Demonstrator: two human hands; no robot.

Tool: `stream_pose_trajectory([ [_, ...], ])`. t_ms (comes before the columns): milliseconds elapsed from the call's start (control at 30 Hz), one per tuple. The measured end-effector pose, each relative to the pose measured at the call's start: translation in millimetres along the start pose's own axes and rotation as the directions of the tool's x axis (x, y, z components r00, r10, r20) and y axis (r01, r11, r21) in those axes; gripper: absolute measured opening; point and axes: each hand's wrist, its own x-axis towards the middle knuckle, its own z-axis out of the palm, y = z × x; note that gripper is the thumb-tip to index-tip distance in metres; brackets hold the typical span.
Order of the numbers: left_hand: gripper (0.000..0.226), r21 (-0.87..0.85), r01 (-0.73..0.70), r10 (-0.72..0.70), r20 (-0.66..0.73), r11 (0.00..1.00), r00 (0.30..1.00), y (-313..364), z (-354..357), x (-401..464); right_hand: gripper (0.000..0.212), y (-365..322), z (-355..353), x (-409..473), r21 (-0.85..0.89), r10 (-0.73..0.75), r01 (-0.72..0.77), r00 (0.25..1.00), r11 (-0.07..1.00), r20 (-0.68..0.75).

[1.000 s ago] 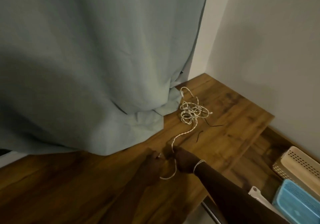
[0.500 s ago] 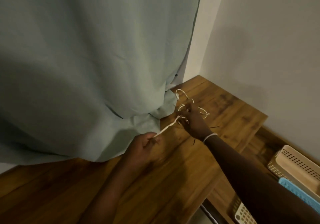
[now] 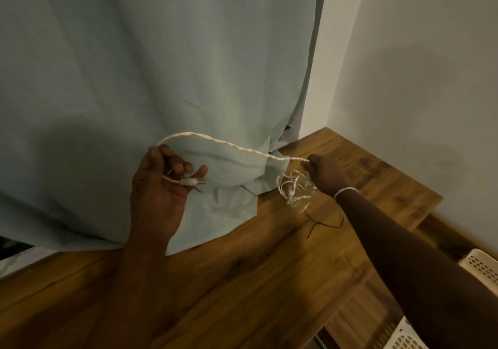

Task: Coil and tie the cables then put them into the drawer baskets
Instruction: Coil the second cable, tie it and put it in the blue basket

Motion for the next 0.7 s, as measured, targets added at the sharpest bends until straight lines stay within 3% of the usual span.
stream_pose_trajectory([
  [167, 0.032, -0.009, 0.031, -0.030, 0.039, 0.999, 0.999, 0, 3, -1, 0.038, -24, -11, 11, 0.394, 0.167, -0.141, 0.985, 0.908, -0.032],
  [233, 0.038, 0.023, 0.101, -0.101, -0.015, 0.995, 0.995, -10, 1, 0, 0.035, -38, -10, 7, 0.489, 0.144, -0.142, 0.989, 0.860, 0.034],
  [300, 0.043, 0.222, 0.155, -0.141, -0.079, 0.963, 0.987, -28, -1, 1, 0.032, -52, -8, 0, 0.562, 0.064, -0.121, 0.991, 0.818, 0.119],
  [367, 0.025, 0.635, 0.154, -0.138, -0.074, 0.757, 0.988, -55, -2, 2, 0.027, -60, -3, -7, 0.546, -0.034, -0.087, 0.978, 0.833, 0.208],
  [400, 0.013, 0.732, 0.174, -0.181, -0.070, 0.659, 0.981, -69, 2, 0, 0.025, -64, 0, -10, 0.514, -0.095, -0.050, 0.963, 0.857, 0.251],
  [500, 0.072, 0.786, 0.295, -0.327, -0.126, 0.543, 0.937, -113, 7, -12, 0.023, -74, 18, -18, 0.341, -0.300, 0.189, 0.902, 0.921, 0.310],
  [567, 0.097, 0.848, 0.293, -0.369, -0.126, 0.442, 0.921, -133, 13, -23, 0.021, -78, 32, -25, 0.276, -0.386, 0.305, 0.864, 0.912, 0.322],
  [633, 0.099, 0.872, 0.272, -0.365, -0.118, 0.407, 0.924, -152, 8, -29, 0.017, -79, 41, -31, 0.278, -0.430, 0.354, 0.855, 0.893, 0.292],
  [700, 0.074, 0.882, 0.259, -0.247, -0.170, 0.394, 0.954, -156, 5, -29, 0.014, -75, 40, -35, 0.351, -0.412, 0.307, 0.868, 0.884, 0.278],
])
